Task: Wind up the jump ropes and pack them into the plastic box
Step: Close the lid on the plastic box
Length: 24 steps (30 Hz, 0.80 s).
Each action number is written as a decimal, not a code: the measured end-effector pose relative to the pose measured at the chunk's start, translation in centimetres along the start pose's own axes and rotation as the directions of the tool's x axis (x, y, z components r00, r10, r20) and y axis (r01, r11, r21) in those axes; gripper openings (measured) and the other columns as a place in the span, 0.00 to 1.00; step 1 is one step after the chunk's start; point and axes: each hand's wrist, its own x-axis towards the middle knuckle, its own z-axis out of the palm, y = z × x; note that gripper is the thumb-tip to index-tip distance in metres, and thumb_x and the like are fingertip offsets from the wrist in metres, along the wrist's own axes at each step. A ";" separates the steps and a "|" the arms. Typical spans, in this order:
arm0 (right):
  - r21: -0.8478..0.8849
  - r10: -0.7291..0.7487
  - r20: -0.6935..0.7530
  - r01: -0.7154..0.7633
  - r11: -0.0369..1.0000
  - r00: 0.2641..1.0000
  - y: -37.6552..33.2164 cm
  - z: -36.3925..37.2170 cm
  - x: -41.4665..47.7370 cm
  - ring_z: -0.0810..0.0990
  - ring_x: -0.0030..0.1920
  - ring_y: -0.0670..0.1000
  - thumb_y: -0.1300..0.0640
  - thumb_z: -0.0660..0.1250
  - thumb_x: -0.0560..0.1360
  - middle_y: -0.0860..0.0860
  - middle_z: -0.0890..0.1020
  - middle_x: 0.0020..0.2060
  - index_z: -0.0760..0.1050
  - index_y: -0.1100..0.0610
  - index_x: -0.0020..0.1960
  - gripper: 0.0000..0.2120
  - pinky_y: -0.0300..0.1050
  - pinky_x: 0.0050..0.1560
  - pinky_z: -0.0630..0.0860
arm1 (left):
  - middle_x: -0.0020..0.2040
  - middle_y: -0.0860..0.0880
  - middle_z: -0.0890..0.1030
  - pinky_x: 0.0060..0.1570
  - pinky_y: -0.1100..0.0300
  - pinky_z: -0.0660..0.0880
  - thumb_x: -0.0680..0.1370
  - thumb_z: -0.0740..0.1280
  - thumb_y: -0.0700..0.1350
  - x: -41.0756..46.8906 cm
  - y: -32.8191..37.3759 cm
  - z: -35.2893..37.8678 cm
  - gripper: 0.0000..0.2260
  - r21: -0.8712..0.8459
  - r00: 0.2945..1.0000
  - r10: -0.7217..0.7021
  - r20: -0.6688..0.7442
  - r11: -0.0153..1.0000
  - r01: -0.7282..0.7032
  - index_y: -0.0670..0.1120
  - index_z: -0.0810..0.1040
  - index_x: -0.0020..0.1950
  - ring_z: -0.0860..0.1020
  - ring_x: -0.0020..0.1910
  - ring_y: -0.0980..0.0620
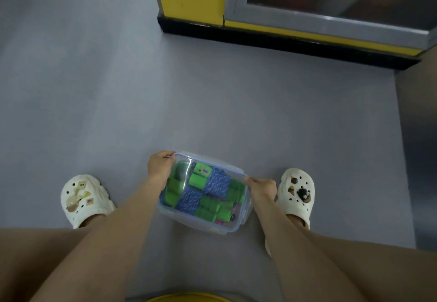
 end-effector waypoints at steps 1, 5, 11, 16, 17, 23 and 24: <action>-0.007 -0.012 0.004 0.012 1.000 1.000 0.0 -0.1 0.1 0.82 0.50 0.58 0.56 0.72 0.72 0.61 0.84 0.48 0.82 0.65 0.53 0.14 0.42 0.46 0.73 | 0.52 0.40 0.83 0.52 0.57 0.73 0.75 0.67 0.35 -0.1 0.0 0.1 0.10 -0.005 1.000 -0.004 -0.002 1.000 0.004 0.39 0.82 0.55 0.79 0.48 0.46; 0.032 0.003 -0.015 -0.002 0.999 1.000 0.0 0.0 0.2 0.81 0.49 0.57 0.57 0.72 0.72 0.59 0.84 0.48 0.82 0.64 0.53 0.13 0.41 0.46 0.73 | 0.52 0.39 0.83 0.47 0.60 0.71 0.75 0.67 0.35 0.1 0.2 0.3 0.09 -0.009 1.000 -0.015 -0.003 1.000 0.015 0.39 0.82 0.54 0.75 0.44 0.50; 0.084 0.033 0.031 -0.035 0.996 0.999 0.0 0.2 0.5 0.79 0.42 0.53 0.59 0.74 0.71 0.58 0.84 0.45 0.82 0.64 0.50 0.11 0.43 0.47 0.75 | 0.53 0.38 0.81 0.50 0.59 0.72 0.75 0.68 0.33 0.9 0.1 -0.3 0.10 -0.024 0.998 -0.024 0.056 0.999 0.026 0.37 0.81 0.56 0.75 0.46 0.49; 0.027 -0.047 -0.001 0.047 0.999 0.999 0.4 0.0 0.2 0.78 0.42 0.49 0.62 0.72 0.72 0.56 0.84 0.45 0.82 0.63 0.51 0.09 0.38 0.46 0.72 | 0.57 0.38 0.81 0.58 0.59 0.72 0.75 0.67 0.32 0.6 -0.2 -0.2 0.12 -0.079 0.999 -0.002 0.044 0.997 0.005 0.35 0.79 0.58 0.78 0.56 0.42; 0.040 -0.042 -0.012 0.042 0.998 0.999 0.4 0.0 0.0 0.77 0.42 0.49 0.63 0.72 0.72 0.56 0.84 0.46 0.82 0.64 0.52 0.10 0.37 0.46 0.71 | 0.57 0.38 0.81 0.58 0.59 0.72 0.75 0.67 0.32 0.6 -0.2 -0.2 0.12 -0.088 0.999 -0.002 0.047 0.996 0.006 0.35 0.79 0.59 0.78 0.57 0.41; 0.089 0.054 -0.037 -0.051 0.995 0.998 -0.4 0.5 0.3 0.79 0.45 0.53 0.61 0.72 0.72 0.58 0.84 0.48 0.82 0.63 0.52 0.09 0.39 0.46 0.71 | 0.54 0.37 0.81 0.61 0.48 0.74 0.74 0.68 0.32 1.3 -0.4 -0.6 0.11 -0.119 0.994 -0.066 0.091 0.990 0.077 0.36 0.81 0.56 0.78 0.50 0.43; 0.092 0.064 -0.042 -0.059 0.994 0.997 -0.5 0.6 0.4 0.80 0.46 0.54 0.61 0.72 0.72 0.58 0.84 0.48 0.82 0.63 0.51 0.09 0.39 0.47 0.71 | 0.53 0.37 0.81 0.59 0.48 0.75 0.74 0.69 0.32 1.3 -0.4 -0.7 0.11 -0.106 0.993 -0.071 0.093 0.991 0.081 0.36 0.81 0.55 0.77 0.47 0.45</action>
